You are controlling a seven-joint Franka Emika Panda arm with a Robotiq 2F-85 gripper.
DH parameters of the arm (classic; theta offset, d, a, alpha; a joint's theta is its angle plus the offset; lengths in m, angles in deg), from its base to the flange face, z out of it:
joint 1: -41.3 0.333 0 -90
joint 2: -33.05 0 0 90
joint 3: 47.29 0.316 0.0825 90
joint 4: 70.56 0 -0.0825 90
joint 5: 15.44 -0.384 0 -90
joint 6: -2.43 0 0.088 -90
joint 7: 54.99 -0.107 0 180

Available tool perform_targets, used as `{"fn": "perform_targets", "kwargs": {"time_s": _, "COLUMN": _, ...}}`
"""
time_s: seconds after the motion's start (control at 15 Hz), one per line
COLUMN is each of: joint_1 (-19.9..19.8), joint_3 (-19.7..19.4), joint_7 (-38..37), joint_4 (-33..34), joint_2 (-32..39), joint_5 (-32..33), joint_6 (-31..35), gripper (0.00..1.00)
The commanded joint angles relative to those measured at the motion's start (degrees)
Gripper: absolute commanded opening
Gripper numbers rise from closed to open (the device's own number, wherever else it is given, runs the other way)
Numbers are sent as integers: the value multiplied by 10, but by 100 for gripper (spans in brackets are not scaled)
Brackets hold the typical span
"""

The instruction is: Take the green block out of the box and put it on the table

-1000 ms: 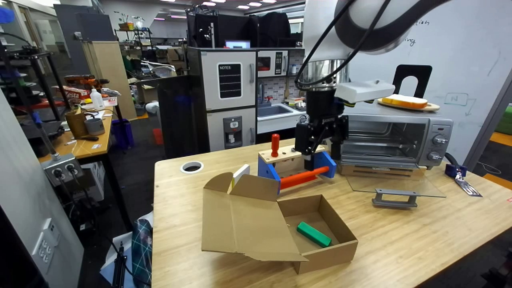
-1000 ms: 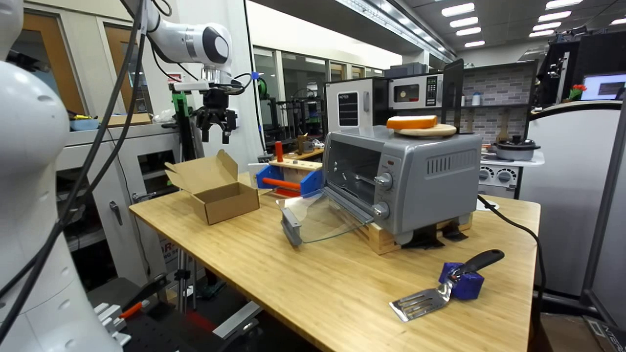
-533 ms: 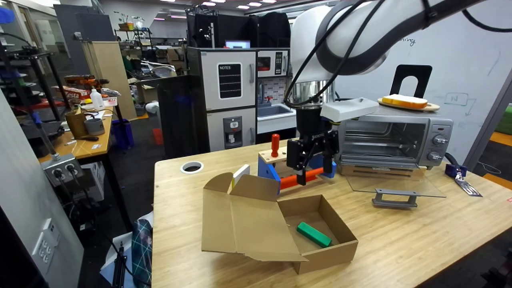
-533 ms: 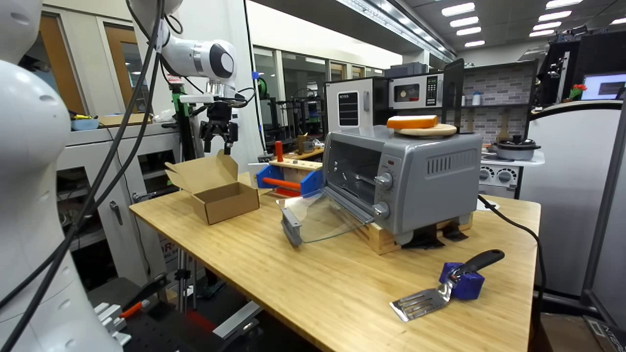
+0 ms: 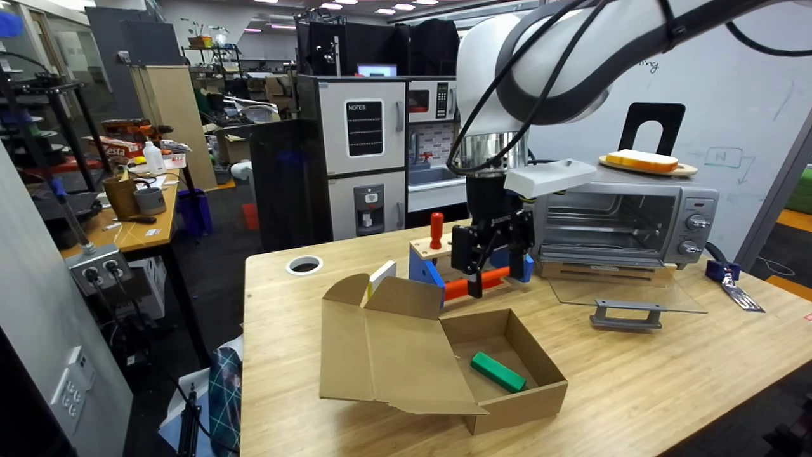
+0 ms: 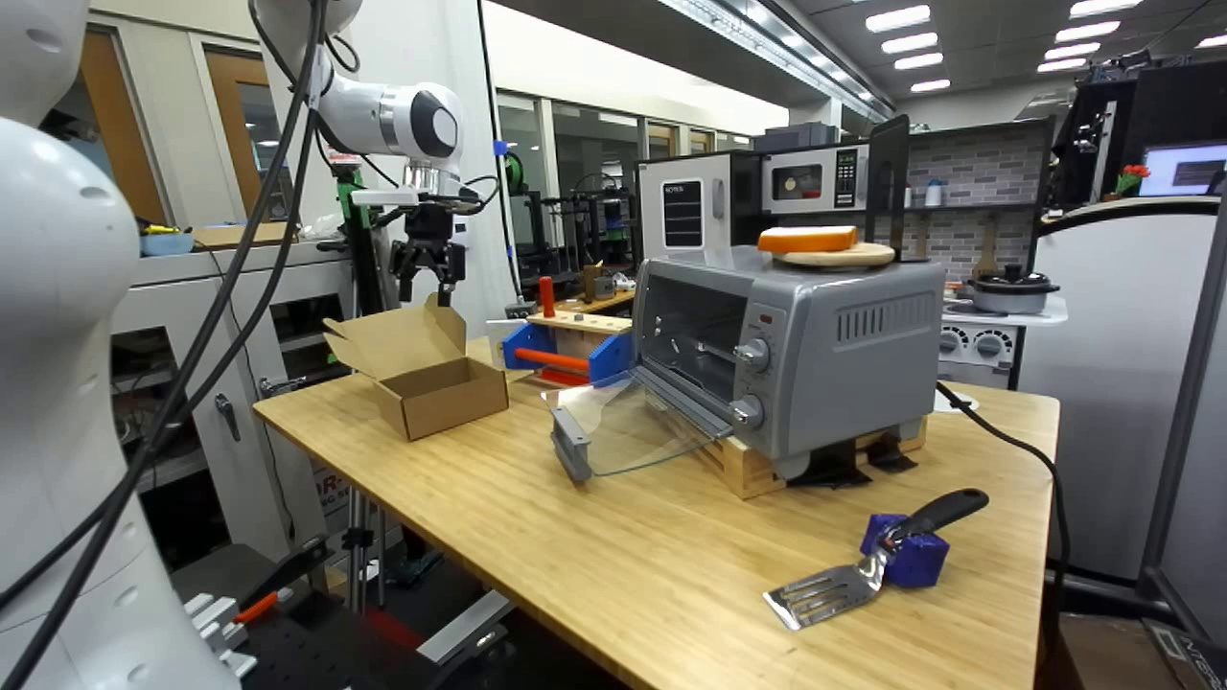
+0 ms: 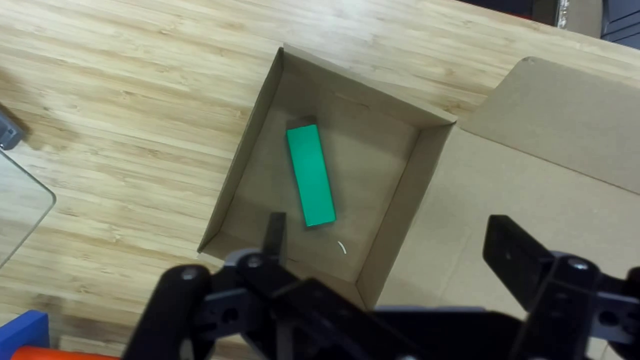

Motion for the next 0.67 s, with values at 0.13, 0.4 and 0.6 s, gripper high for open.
{"fn": "perform_targets", "kwargs": {"time_s": 0.13, "joint_1": 12, "joint_3": -12, "joint_7": 3, "joint_4": -2, "joint_2": -8, "joint_5": 2, "joint_6": 4, "gripper": 100}}
{"fn": "perform_targets", "kwargs": {"time_s": 0.4, "joint_1": 11, "joint_3": -11, "joint_7": 2, "joint_4": 2, "joint_2": 0, "joint_5": -3, "joint_6": -2, "gripper": 100}}
{"fn": "perform_targets", "kwargs": {"time_s": 0.6, "joint_1": 8, "joint_3": -11, "joint_7": 5, "joint_4": 3, "joint_2": 4, "joint_5": -12, "joint_6": -1, "gripper": 100}}
